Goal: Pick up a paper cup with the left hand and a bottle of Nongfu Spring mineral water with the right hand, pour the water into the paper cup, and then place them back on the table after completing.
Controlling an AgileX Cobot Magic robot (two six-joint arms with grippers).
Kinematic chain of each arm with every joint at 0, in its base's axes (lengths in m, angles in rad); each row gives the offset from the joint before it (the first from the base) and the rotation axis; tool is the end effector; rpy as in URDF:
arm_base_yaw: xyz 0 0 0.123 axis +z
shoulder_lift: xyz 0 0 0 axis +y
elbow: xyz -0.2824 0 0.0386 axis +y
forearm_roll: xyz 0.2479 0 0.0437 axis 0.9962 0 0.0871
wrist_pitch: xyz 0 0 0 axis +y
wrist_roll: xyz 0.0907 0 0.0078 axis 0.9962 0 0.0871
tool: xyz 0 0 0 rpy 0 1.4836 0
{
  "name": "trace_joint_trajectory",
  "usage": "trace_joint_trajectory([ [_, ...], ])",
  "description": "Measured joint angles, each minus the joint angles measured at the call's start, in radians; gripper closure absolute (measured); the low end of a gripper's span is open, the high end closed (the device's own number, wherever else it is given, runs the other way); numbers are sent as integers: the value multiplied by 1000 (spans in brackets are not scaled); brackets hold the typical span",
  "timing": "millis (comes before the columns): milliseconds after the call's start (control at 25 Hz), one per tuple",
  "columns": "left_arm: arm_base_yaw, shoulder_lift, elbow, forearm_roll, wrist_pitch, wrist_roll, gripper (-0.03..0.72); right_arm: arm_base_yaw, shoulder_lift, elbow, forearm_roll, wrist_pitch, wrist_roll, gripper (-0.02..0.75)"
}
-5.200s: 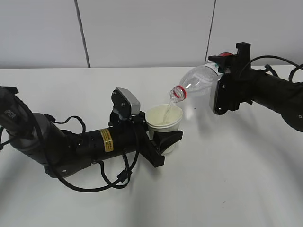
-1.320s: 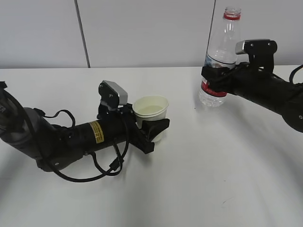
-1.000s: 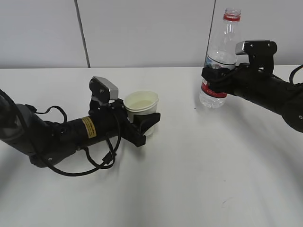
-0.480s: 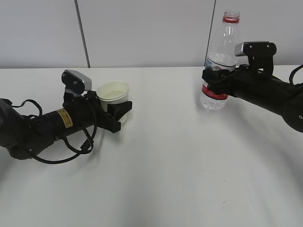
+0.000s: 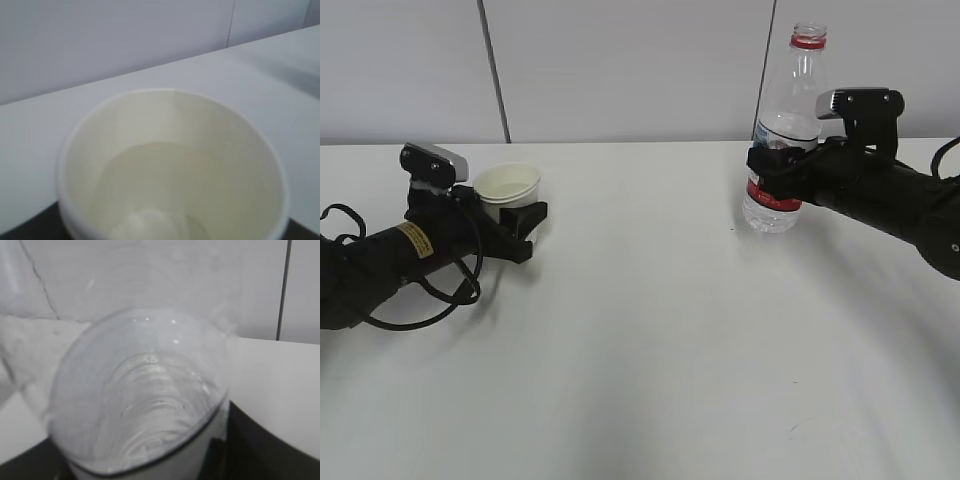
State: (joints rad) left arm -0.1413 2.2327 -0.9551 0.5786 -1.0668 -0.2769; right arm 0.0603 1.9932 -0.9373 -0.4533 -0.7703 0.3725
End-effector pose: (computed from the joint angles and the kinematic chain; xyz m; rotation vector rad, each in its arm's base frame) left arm 0.3857 -0.0989 0.0812 0.5084 1.7030 -0.5229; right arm 0.3927 0.0515 0.1488 -0.2412 1.8079 0.3502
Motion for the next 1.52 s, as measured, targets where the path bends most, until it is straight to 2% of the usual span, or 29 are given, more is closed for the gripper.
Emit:
trace_joint_trajectory([
  [240,3,0,0,-83,15,80,286,0,0,0,-18,0,0,328],
  [440,4,4,0,-123,24,93,286,0,0,0,-45,0,2,328],
  [1080,4,45,0,-141,-24,95,282,0,0,0,-49,0,2,328],
  [1520,4,50,0,-183,-32,95,147,0,0,0,-49,0,2,328],
])
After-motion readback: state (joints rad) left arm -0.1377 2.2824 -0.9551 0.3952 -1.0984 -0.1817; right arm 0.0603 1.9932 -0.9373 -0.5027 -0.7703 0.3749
